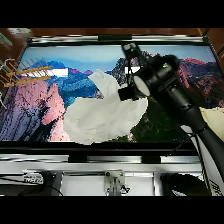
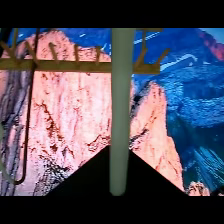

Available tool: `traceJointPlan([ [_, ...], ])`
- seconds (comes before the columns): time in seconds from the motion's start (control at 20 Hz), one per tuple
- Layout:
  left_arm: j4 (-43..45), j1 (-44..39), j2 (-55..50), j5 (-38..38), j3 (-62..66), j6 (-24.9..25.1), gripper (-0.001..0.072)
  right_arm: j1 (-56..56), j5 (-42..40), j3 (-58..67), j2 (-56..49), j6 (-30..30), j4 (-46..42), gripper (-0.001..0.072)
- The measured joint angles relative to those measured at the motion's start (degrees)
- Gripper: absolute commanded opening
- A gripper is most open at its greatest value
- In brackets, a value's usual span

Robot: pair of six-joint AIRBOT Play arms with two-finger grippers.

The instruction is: Fold the shirts.

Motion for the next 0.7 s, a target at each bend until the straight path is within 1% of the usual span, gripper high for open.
traceJointPlan([
  [0.1, -0.3, -6.1, 2.6, -3.5, 0.6, -1.1, 0.0057, -2.6, 0.7, 0.0, 0.9, 0.0, -1.3, 0.0059],
  [0.2, 1.1, -13.9, 4.8, -8.0, 0.9, -1.6, 0.0057, -5.6, 1.0, 0.0, 1.3, 0.0, -1.6, 0.0059],
  [0.3, 5.8, -22.5, 6.6, -13.7, 0.7, -2.0, 0.0056, -8.5, 1.2, 0.0, 1.6, -0.2, -0.5, 0.0059],
  [0.4, 9.7, -30.7, 8.7, -18.6, -0.6, -3.6, 0.0056, -10.7, 1.0, 0.0, 1.7, -1.0, 0.8, 0.0059],
  [0.55, 12.9, -43.0, 13.0, -23.7, -5.7, -7.0, 0.0056, -13.1, 0.3, 0.0, 1.8, -2.9, 1.9, 0.0059],
  [0.7, 15.6, -52.4, 18.1, -26.7, -13.9, -9.9, 0.0056, -15.4, -0.8, 0.0, 1.8, -4.1, 2.3, 0.0059],
])
